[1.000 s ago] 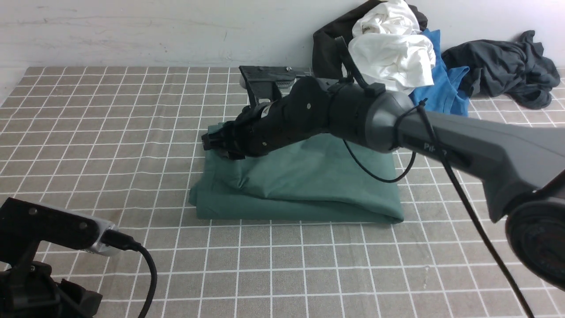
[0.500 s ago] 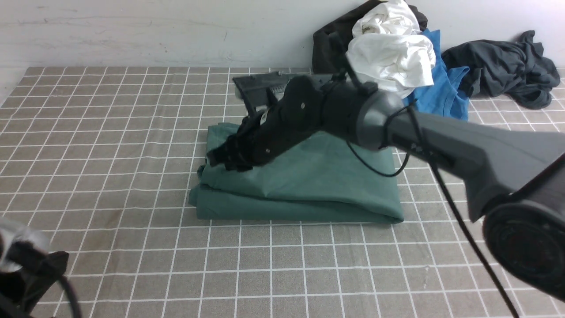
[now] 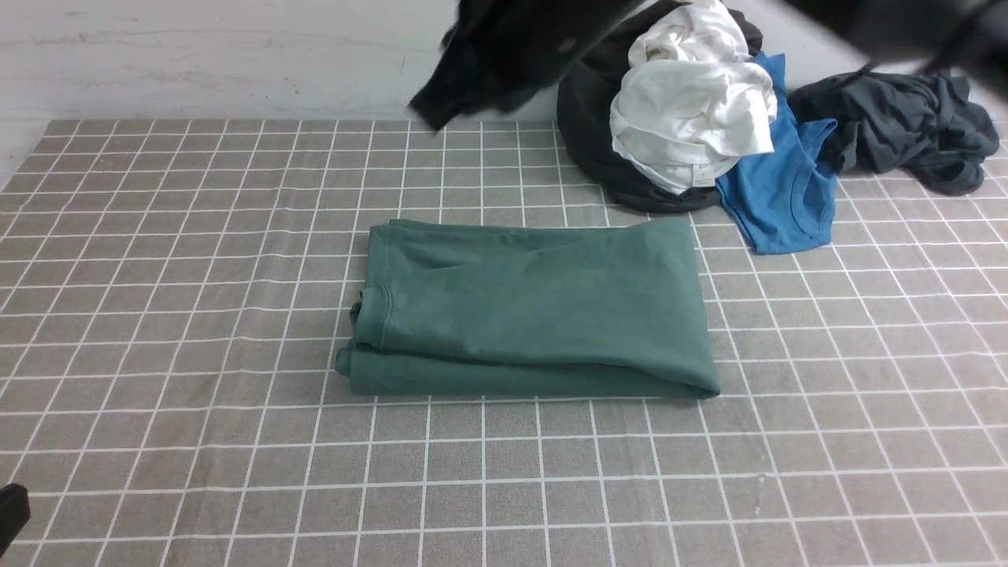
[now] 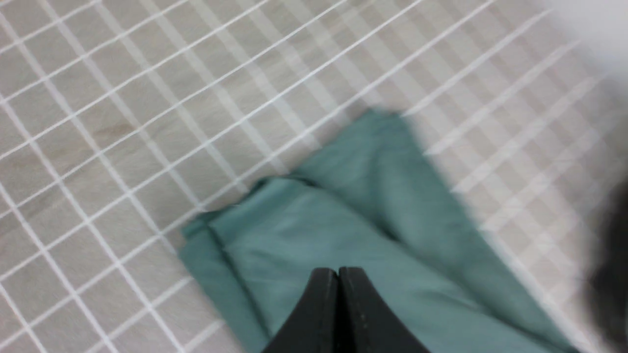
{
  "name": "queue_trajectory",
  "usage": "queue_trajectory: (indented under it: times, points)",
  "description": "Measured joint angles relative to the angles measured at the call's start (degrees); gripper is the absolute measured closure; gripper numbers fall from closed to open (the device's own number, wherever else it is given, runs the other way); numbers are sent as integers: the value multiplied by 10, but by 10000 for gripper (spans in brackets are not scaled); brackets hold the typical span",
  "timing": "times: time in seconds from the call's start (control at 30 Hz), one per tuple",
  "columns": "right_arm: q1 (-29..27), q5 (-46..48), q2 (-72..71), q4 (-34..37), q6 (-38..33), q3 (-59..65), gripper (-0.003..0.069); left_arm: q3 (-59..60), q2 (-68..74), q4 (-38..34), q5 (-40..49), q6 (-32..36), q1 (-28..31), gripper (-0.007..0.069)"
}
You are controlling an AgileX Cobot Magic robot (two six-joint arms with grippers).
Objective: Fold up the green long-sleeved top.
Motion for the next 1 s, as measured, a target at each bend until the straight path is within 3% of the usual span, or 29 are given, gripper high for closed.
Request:
queue_trajectory:
  times: [0.13,0.27,0.47,0.67,1.0]
  points:
    - [-16,14,-124,-31,52,64,672,0,-2,0,0,0,0,474]
    - [-20,4,-265,-3,69,274,672,0,-2,1,1,0,0,474]
    - [-20,-202,-478,75,69,662,673,0,-2,1,1,0,0,474]
    - [-20,-326,-639,137,71,929,673,0,-2,1,1,0,0,474]
    - [-20,-338,-915,108,89,1098,673,0,-2,1,1,1,0,474]
